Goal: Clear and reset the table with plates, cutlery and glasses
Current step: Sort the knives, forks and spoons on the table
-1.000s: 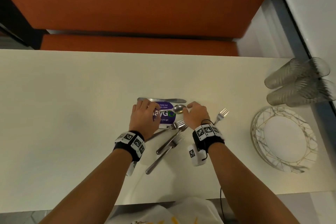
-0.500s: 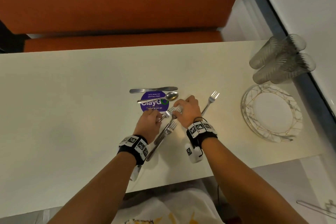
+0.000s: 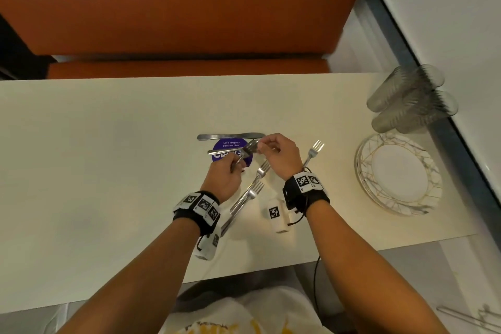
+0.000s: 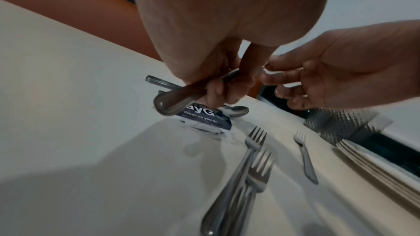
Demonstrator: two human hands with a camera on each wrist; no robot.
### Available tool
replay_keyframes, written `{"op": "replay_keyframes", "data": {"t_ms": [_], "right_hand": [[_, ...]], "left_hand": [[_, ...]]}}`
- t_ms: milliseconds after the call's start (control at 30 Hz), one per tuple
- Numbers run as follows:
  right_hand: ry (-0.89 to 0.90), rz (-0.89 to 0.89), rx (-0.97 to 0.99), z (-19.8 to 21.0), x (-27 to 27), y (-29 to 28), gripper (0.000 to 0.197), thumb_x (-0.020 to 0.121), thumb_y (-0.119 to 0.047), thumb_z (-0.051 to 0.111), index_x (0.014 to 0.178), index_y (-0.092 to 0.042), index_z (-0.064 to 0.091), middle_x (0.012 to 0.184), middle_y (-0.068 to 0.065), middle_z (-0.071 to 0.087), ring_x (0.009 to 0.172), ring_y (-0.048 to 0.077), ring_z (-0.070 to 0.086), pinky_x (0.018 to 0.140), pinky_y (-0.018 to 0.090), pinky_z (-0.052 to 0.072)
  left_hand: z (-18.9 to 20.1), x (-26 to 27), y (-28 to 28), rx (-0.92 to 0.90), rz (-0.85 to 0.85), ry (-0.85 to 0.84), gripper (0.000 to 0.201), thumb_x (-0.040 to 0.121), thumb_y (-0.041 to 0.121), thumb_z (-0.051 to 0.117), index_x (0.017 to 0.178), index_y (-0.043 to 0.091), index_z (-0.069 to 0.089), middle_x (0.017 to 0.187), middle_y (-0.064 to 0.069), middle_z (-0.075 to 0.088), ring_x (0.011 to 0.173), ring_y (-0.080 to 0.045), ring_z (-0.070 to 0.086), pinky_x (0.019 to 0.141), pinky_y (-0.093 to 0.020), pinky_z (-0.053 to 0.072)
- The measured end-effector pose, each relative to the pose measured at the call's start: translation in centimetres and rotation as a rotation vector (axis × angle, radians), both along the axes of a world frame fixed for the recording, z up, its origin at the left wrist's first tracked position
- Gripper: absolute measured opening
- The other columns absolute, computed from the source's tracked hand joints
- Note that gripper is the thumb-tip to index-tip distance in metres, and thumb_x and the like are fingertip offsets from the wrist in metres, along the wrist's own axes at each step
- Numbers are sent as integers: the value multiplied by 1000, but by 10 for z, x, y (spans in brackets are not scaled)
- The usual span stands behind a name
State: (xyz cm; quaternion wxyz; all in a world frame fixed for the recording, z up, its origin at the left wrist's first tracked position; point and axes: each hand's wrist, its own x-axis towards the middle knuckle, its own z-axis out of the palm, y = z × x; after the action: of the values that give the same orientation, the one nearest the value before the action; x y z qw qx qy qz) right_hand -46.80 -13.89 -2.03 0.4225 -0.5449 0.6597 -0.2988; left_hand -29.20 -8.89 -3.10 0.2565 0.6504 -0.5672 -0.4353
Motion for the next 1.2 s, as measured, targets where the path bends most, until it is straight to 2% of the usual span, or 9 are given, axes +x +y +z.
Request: {"op": "replay_keyframes", "data": {"t_ms": [67,167,267,400,667,800,900,1033,1200], "right_hand": [[41,-3,21,-4,-4,9,5,91,-27,68,96,-25,69,91,-12,72,89,5,66,79,20,50],[193,49,90,-19,-12,28,10,92,-28,66,97,-20,69,89,-11,68,80,-2,59,72,19,47],[323,119,167,-37,-14,46,11,89,-33,68,94,-23,67,88,-9,65,78,7,59,65,19,43],[399,151,217,-50,-7,61,11,87,-32,70,92,-23,69,93,-3,67,83,13,61,76,27,51],[301,53,244,-40,-12,67,5,86,-18,69,90,-15,72,94,-1,72,84,13,63,77,22,48],[184,44,279,-31,-23,70,5,90,-19,69,92,-14,70,80,-1,74,68,11,69,60,12,47],[129,27,245,-19,-30,70,3,92,-12,68,94,-10,67,82,5,75,59,13,66,50,8,44],[91,-8,151,1,-36,56,3,92,-8,66,91,-10,65,85,9,76,56,14,63,51,12,46],[66,-27,7,31,-33,30,3,94,-10,62,92,-12,64,78,1,74,50,-5,59,47,8,42]], "left_hand": [[3,1,1,14,48,42,16,105,15,52,99,20,67,90,6,68,77,-5,60,67,-17,40],[3,2,5,36,114,87,18,104,14,52,101,14,70,87,14,64,78,-1,57,69,-16,39],[-1,6,10,48,142,99,19,104,14,52,101,14,70,82,13,62,70,-4,54,64,-18,39],[-8,13,18,89,160,123,21,103,13,51,98,19,70,75,3,60,60,-13,50,61,-26,43],[7,20,23,141,160,223,13,107,21,51,110,18,64,76,-12,74,58,-29,70,49,-32,56],[13,18,21,113,138,179,14,107,32,52,111,27,64,73,-6,76,55,-27,70,43,-27,50],[12,14,16,127,135,188,19,106,28,54,102,16,68,69,-8,74,52,-21,67,50,-31,55],[16,2,9,169,127,301,20,107,17,52,98,8,67,76,-18,75,64,-32,75,67,-45,65],[33,-21,2,292,43,385,24,110,15,41,115,4,62,91,-27,73,67,-34,74,58,-38,63]]}}
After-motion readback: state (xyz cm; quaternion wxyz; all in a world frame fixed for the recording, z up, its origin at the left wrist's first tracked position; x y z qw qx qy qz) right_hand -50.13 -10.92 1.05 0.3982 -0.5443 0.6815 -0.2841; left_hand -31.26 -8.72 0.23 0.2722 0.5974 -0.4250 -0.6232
